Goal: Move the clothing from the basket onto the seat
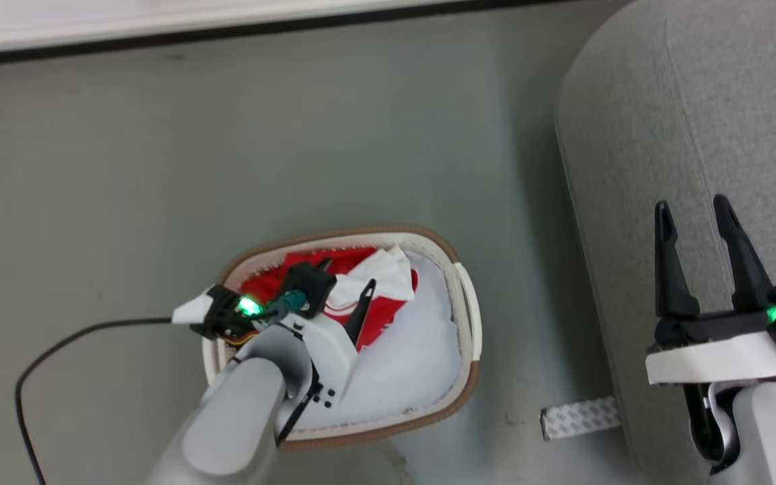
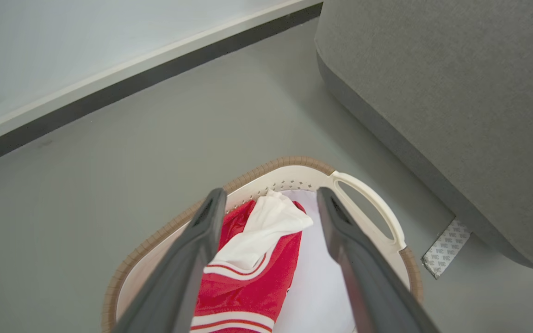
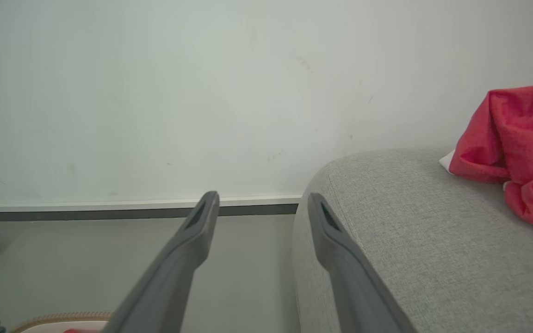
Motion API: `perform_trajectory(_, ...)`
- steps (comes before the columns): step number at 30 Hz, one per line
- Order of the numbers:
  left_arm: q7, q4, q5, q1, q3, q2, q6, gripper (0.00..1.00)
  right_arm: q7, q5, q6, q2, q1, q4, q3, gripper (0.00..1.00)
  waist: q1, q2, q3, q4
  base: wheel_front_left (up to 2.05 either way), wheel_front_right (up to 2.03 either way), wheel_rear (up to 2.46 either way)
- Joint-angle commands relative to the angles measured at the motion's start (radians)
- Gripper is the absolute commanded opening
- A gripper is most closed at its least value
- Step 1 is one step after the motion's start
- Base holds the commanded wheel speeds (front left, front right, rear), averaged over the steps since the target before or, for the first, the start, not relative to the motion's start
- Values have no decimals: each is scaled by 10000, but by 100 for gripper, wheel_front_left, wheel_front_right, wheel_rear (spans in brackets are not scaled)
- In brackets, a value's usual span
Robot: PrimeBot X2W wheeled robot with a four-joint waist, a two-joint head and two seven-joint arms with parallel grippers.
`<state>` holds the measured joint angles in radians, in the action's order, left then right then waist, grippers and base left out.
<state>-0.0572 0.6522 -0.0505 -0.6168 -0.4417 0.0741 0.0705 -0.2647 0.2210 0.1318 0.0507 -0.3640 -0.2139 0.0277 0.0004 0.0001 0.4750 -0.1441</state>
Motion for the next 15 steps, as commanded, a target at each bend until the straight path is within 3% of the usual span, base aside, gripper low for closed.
perform_trajectory(1,252,395,188,-363,-78,150,68,100,9,112,-23,-1,-323,154,69,100,-4,-1,834,-428,0,0,0)
perform_trajectory(8,998,2024,475,-1466,-490,457,262,100,7,387,-22,-1,-779,515,176,100,-4,-1,1957,-749,0,0,0)
perform_trajectory(15,1068,3111,761,-2426,-673,708,129,100,9,566,-24,-1,-1061,766,354,100,-4,-1,2777,-1013,0,0,0)
